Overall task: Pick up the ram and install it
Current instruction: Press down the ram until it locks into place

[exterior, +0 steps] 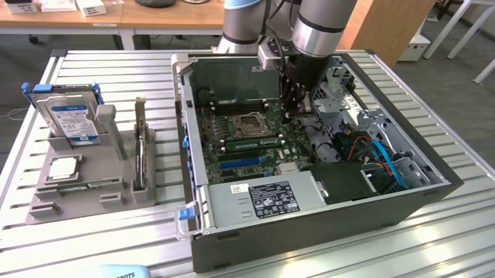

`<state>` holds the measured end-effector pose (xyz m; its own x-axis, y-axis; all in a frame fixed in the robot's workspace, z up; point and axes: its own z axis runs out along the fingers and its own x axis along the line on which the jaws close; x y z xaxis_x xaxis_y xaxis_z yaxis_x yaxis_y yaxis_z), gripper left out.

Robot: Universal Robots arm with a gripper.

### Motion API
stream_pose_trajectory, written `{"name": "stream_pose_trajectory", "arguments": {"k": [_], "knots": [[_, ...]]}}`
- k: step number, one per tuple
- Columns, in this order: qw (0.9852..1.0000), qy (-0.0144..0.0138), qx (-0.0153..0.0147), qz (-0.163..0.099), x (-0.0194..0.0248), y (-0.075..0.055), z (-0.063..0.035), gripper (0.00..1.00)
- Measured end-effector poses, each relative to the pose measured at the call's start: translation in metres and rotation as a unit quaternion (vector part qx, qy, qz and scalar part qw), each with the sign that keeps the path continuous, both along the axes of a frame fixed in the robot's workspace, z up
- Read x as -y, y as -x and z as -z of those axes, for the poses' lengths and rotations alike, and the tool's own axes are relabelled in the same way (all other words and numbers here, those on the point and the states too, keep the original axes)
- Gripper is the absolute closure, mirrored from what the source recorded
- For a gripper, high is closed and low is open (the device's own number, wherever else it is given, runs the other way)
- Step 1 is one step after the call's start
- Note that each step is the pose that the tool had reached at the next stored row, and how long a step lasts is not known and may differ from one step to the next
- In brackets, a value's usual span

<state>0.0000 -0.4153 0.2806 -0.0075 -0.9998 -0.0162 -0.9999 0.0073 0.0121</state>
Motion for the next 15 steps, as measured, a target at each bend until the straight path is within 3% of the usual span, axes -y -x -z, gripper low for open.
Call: {"name": "stream_pose_trajectory", "arguments": {"k": [9, 12, 15], "knots": [[1.0, -0.0002, 0.0, 0.0, 0.0, -0.0041, 0.0001, 0.9], [1.0, -0.0025, 0.0001, 0.0, 0.0, -0.0041, 0.002, 0.9], [1.0, -0.0032, 0.0, 0.0, 0.0, -0.0041, 0.0048, 0.9]]}}
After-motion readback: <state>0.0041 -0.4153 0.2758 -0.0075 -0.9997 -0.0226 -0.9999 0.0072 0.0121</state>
